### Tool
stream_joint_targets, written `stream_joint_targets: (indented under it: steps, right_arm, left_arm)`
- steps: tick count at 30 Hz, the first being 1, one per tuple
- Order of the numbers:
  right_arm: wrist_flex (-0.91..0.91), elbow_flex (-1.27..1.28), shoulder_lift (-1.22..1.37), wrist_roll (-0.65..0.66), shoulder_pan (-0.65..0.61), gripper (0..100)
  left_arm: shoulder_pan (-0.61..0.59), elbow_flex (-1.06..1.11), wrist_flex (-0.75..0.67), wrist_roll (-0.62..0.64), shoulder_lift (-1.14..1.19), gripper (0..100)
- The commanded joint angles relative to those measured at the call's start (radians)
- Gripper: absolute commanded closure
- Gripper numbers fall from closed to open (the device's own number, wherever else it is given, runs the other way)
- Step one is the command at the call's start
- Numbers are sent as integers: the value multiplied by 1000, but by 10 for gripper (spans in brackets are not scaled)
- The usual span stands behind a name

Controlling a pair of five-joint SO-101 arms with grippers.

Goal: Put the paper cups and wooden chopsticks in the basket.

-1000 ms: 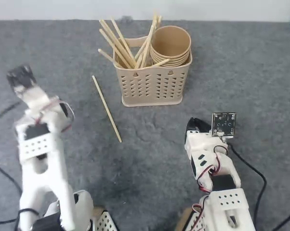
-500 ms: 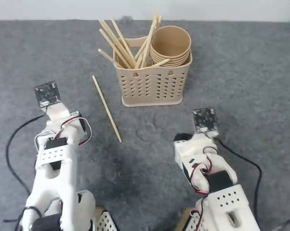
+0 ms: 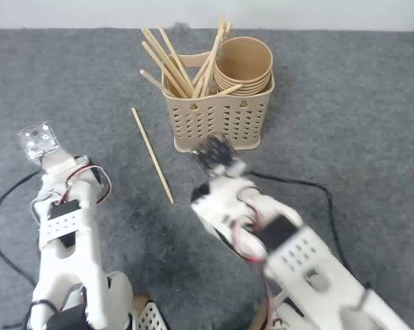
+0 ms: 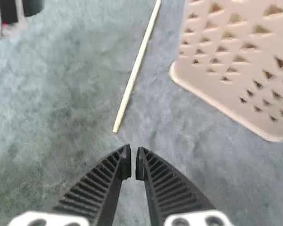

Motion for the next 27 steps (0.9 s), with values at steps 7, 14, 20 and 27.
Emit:
stream_joint_targets:
  steps: [7,14,20,27]
  right_arm:
    - [-274,-278,604,-130,-81,955]
    - [-277,-434,851,-141,-96,841]
    - [-286,-517,947,-141,-99,753]
    - [-288,-600,1059,-141,-96,753]
  left_arm:
    - [-25,-47,-25,87,11,970]
    - [-101,-286,95,135,284,970]
    - [-143,-510,255,135,488,971]
    - [-152,-578,305,135,548,971]
